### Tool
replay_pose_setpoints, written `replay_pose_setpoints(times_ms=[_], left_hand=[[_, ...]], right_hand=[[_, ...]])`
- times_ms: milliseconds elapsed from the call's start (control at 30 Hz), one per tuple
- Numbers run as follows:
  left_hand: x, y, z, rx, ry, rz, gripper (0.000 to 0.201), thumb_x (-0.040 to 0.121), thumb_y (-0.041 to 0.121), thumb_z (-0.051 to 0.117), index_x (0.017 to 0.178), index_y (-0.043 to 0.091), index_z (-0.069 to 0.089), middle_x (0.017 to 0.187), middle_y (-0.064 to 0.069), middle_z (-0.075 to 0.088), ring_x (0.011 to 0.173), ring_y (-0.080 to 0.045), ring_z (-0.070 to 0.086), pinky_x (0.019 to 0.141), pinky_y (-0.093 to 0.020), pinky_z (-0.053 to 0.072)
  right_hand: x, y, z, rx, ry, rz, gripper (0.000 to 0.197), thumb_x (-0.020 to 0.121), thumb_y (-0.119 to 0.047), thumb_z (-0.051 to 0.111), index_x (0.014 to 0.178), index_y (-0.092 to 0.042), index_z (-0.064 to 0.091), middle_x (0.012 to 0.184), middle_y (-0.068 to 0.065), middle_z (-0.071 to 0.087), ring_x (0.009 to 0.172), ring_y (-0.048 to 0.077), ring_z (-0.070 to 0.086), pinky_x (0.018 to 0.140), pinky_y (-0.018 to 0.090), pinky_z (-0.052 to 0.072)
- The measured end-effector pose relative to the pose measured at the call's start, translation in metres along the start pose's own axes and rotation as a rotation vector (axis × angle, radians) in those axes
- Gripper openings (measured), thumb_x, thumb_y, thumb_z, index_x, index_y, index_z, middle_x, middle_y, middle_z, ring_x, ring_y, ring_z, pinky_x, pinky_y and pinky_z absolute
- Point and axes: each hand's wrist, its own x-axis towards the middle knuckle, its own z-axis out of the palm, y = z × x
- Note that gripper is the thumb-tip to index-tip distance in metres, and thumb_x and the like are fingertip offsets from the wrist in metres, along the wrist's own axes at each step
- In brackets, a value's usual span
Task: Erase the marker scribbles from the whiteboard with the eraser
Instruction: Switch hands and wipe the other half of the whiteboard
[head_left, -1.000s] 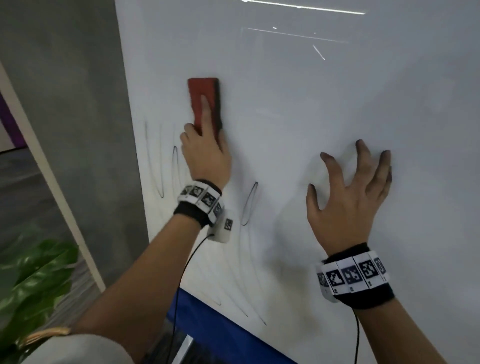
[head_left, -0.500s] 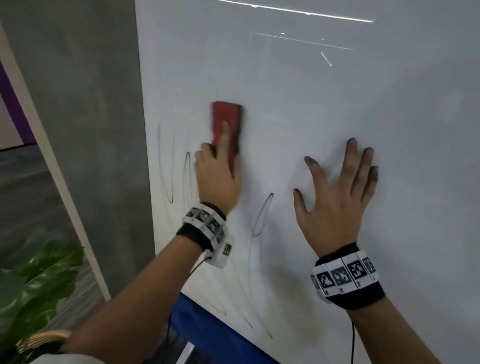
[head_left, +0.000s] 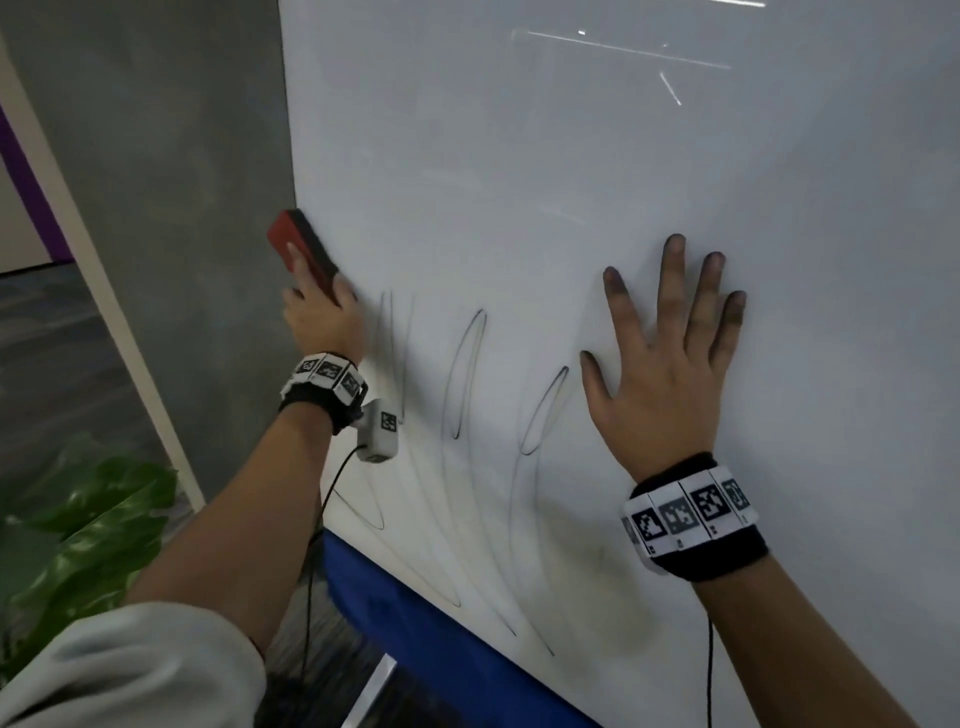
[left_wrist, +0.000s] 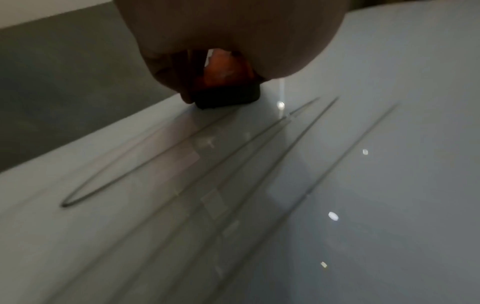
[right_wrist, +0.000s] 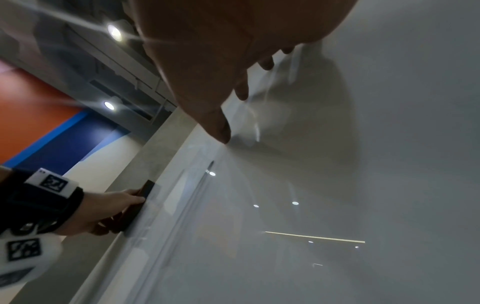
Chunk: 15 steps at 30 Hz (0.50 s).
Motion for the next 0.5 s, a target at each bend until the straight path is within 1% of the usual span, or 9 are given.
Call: replay_pose_setpoints(times_ms=[67, 100, 200, 267, 300, 333, 400, 433, 500], left_hand=[[-0.002, 0.007, -0.002, 0.0, -0.003, -0.031, 0.068, 0.102, 0.035, 0.045, 0.162, 0.023, 0.015, 0.13, -0.027, 0.049, 0.119, -0.043, 0.05, 0.105, -0.046, 0.038], [-0.01, 0.014, -0.004, 0.001, -0.008, 0.028, 0.069, 0.101, 0.036, 0.045, 0.162, 0.023, 0.015, 0.127, -0.026, 0.05, 0.115, -0.042, 0.052, 0.102, -0.046, 0.041], [-0.048, 0.024, -0.008, -0.017, -0.098, 0.381, 0.07, 0.101, 0.037, 0.049, 0.161, 0.024, 0.015, 0.113, -0.016, 0.05, 0.098, -0.028, 0.048, 0.09, -0.037, 0.042], [-0.047, 0.013, -0.009, -0.004, -0.117, 0.456, 0.07, 0.101, 0.036, 0.051, 0.161, 0.026, 0.016, 0.113, -0.013, 0.049, 0.099, -0.025, 0.045, 0.091, -0.034, 0.039], [-0.036, 0.001, -0.009, 0.014, -0.107, 0.397, 0.069, 0.102, 0.036, 0.05, 0.161, 0.027, 0.016, 0.117, -0.014, 0.05, 0.104, -0.027, 0.047, 0.094, -0.037, 0.04], [-0.022, -0.015, -0.008, 0.024, -0.107, 0.253, 0.069, 0.102, 0.036, 0.049, 0.161, 0.027, 0.015, 0.123, -0.017, 0.051, 0.11, -0.031, 0.05, 0.098, -0.04, 0.042], [0.001, -0.049, -0.012, 0.045, -0.169, -0.129, 0.069, 0.104, 0.037, 0.045, 0.162, 0.028, 0.01, 0.136, -0.023, 0.05, 0.123, -0.041, 0.052, 0.105, -0.048, 0.043], [0.004, -0.064, -0.015, 0.062, -0.218, -0.253, 0.068, 0.104, 0.038, 0.043, 0.162, 0.028, 0.008, 0.141, -0.025, 0.048, 0.126, -0.045, 0.051, 0.107, -0.051, 0.043], [-0.004, -0.077, -0.017, 0.071, -0.269, -0.289, 0.068, 0.105, 0.04, 0.041, 0.162, 0.029, 0.006, 0.145, -0.026, 0.045, 0.129, -0.047, 0.05, 0.109, -0.052, 0.042]], right_hand=[[-0.001, -0.003, 0.002, 0.001, 0.002, 0.008, 0.076, 0.096, -0.044, 0.059, 0.161, -0.025, 0.024, 0.169, 0.019, 0.003, 0.155, 0.045, 0.001, 0.125, 0.057, -0.004], [-0.002, -0.005, 0.003, 0.009, 0.009, 0.014, 0.076, 0.096, -0.045, 0.059, 0.16, -0.025, 0.024, 0.169, 0.019, 0.003, 0.155, 0.045, 0.001, 0.125, 0.057, -0.004], [-0.003, -0.008, 0.009, 0.022, 0.035, 0.032, 0.076, 0.096, -0.045, 0.059, 0.161, -0.024, 0.024, 0.169, 0.019, 0.003, 0.154, 0.045, 0.002, 0.125, 0.056, -0.006], [-0.004, -0.009, 0.012, 0.018, 0.044, 0.036, 0.076, 0.097, -0.046, 0.058, 0.161, -0.023, 0.023, 0.169, 0.019, 0.005, 0.154, 0.046, 0.003, 0.125, 0.055, -0.007], [-0.004, -0.009, 0.013, 0.015, 0.041, 0.036, 0.076, 0.097, -0.046, 0.057, 0.161, -0.023, 0.023, 0.168, 0.02, 0.006, 0.154, 0.047, 0.004, 0.125, 0.055, -0.006], [-0.004, -0.008, 0.013, 0.01, 0.037, 0.036, 0.076, 0.097, -0.045, 0.057, 0.161, -0.023, 0.023, 0.168, 0.02, 0.006, 0.154, 0.047, 0.005, 0.125, 0.055, -0.006], [-0.006, -0.008, 0.014, 0.011, 0.033, 0.037, 0.075, 0.097, -0.045, 0.056, 0.161, -0.024, 0.022, 0.169, 0.019, 0.005, 0.154, 0.047, 0.004, 0.125, 0.055, -0.005], [-0.006, -0.009, 0.015, 0.018, 0.036, 0.036, 0.075, 0.098, -0.045, 0.055, 0.161, -0.024, 0.022, 0.169, 0.018, 0.005, 0.154, 0.046, 0.004, 0.125, 0.055, -0.005], [-0.008, -0.009, 0.017, 0.025, 0.04, 0.035, 0.074, 0.099, -0.046, 0.053, 0.161, -0.024, 0.022, 0.169, 0.017, 0.003, 0.154, 0.046, 0.004, 0.125, 0.054, -0.007]])
